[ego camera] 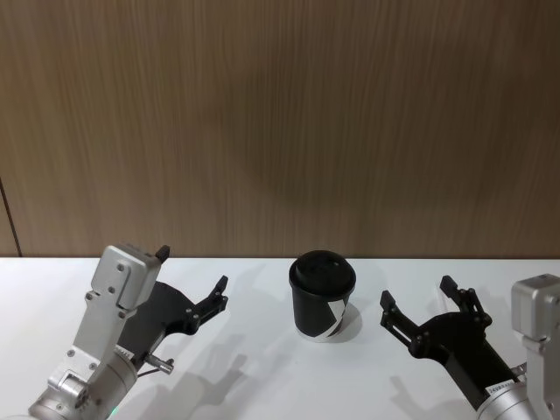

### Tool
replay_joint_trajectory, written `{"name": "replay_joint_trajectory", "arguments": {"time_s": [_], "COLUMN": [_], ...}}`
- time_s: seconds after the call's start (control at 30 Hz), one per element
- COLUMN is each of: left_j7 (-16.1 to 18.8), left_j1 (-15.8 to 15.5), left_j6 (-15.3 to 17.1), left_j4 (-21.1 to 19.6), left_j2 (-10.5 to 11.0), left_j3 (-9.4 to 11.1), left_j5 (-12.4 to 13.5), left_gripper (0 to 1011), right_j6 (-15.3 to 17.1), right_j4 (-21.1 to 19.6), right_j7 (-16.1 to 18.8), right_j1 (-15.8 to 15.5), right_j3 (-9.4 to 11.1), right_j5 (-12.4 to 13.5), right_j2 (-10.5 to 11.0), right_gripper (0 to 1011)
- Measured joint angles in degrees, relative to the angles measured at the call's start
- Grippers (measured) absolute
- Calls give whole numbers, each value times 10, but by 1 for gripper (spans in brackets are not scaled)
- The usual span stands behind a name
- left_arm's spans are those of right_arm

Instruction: Pick up the straw with one hand, pass it to the other hand, and insert it into the cup.

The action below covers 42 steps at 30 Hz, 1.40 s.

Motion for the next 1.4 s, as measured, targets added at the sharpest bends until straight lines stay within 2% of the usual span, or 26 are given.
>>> {"name": "replay_joint_trajectory", "arguments": {"time_s": [0.37, 0.7, 0.97, 1.4], "left_j7": [0, 0, 0, 0], "left_j1": [0, 0, 0, 0], "left_j6": [0, 0, 0, 0], "left_j4": [0, 0, 0, 0], "left_j2": [0, 0, 0, 0], "left_j3": [0, 0, 0, 0], "left_j5": [0, 0, 0, 0], "left_gripper": [1003, 1003, 1003, 1004], "right_j6": [0, 3, 33, 93], "right_j4": [0, 1, -5, -9], "right_j7": [-1, -21, -33, -27], "right_j1": [-1, -8, -17, -24], "right_j3": [4, 32, 57, 75], "right_j5": [-1, -11, -19, -20], "right_j2": [0, 7, 23, 41], "right_gripper": [1001, 1001, 1001, 1001]}}
